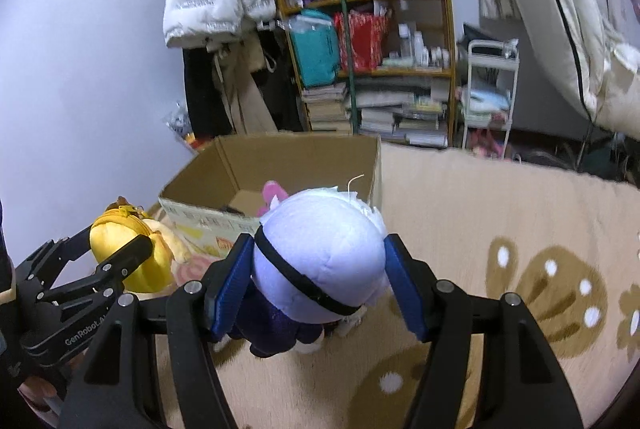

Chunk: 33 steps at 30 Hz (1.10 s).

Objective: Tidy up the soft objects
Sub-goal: 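Carry the yellow pouch with the left tool while the right tool carries the doll over the box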

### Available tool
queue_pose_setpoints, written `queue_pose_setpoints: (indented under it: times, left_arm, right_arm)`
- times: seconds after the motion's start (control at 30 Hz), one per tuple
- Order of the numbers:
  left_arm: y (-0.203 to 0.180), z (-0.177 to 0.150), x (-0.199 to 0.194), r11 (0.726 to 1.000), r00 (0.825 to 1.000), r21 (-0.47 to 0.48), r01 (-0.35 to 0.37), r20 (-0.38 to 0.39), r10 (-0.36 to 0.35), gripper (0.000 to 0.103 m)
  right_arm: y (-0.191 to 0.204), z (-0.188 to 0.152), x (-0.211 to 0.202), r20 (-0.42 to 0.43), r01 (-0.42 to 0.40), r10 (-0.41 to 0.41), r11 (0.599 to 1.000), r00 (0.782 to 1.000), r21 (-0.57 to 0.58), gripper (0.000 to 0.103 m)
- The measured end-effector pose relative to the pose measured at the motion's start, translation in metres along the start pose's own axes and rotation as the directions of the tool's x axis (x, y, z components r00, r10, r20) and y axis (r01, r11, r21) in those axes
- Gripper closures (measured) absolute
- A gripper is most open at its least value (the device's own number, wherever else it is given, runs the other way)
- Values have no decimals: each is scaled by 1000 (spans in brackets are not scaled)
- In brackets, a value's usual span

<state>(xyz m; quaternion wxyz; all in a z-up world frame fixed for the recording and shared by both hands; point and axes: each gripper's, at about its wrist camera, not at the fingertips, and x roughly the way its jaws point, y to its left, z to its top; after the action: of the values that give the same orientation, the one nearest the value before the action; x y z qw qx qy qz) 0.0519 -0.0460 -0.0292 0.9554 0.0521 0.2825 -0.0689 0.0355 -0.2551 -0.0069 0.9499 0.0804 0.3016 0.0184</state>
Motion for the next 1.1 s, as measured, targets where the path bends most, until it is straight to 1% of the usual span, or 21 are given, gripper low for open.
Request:
queue_pose_setpoints:
  times: [0.17,0.33,0.57,0.67,0.83,1.1]
  left_arm:
    - [5,9,-8,1000,997,-5,-25,70,26,30]
    - [9,20,-15,999,989,-8,-50,142,51,30]
    - [7,43,-6,998,978,23,-66,201,60,30]
    - [5,51,1,997,976,32,-71,207,63,30]
    - [7,64,20,997,980,32,-67,190,60,30]
    - [7,71,48,997,985,40,-65,160,57,30]
  right_arm:
    - [6,10,-12,86,25,-22,999,996,-31,34]
    - [12,19,-20,156,43,-34,998,987,-54,34]
    - [17,38,-8,199,63,-43,993,979,-95,34]
    - [20,47,-2,213,74,-48,990,976,-117,34]
    - [28,60,11,238,128,-83,975,968,-180,34]
    - [27,62,33,219,156,-105,960,970,-232,34]
